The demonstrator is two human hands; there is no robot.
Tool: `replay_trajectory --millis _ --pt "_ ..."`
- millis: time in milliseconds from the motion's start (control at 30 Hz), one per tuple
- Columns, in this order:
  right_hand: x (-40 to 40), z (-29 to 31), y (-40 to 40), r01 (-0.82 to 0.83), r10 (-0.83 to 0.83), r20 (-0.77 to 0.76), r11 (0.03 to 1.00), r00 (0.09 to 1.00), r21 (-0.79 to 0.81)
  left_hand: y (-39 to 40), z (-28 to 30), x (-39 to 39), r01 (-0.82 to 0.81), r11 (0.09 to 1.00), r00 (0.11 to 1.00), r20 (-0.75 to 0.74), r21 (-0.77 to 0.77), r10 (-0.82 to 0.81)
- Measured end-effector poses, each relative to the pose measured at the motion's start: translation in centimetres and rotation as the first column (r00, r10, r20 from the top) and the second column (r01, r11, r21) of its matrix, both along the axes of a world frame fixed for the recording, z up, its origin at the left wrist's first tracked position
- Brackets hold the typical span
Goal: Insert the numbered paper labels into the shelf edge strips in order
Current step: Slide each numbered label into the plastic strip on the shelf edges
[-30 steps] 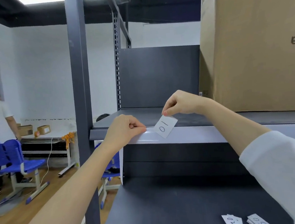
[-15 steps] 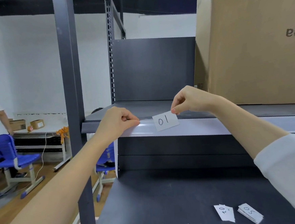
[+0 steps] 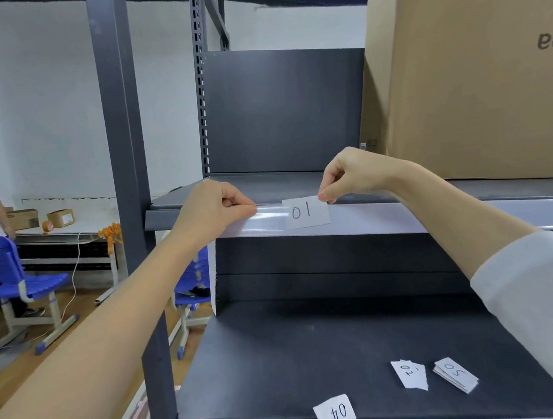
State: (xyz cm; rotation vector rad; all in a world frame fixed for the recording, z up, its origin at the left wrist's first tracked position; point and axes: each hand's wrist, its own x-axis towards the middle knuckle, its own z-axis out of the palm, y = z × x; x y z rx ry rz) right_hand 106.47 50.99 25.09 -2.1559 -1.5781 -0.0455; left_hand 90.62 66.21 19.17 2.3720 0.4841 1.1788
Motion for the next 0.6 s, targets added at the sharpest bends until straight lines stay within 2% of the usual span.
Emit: replay_trajectory --millis 267,367,467,600 --pt "-0.4 -0.4 -0.1 0.051 -0.050 -0.021 0.998 0.999 0.040 -0.2 0.2 0.1 -0.005 1.000 1.000 0.022 -0.002 0.005" --pt "-0.5 -0.6 -0.4 0.083 -0.084 0.002 0.986 0.996 0.147 -0.3 0.0 0.1 0.004 1.000 0.999 0.045 0.006 -0.004" --pt "-0.2 -0.6 -1.5 0.109 -0.111 -0.012 0.945 0.994 0.309 -0.8 -0.2 0.0 -0.018 1.000 0.990 0.139 0.023 0.015" --pt "-0.1 -1.6 -4.3 0.118 -0.100 -0.068 0.926 0.993 0.359 -3.0 -0.8 -0.5 -0.032 0.999 0.957 0.286 -0.033 0.040"
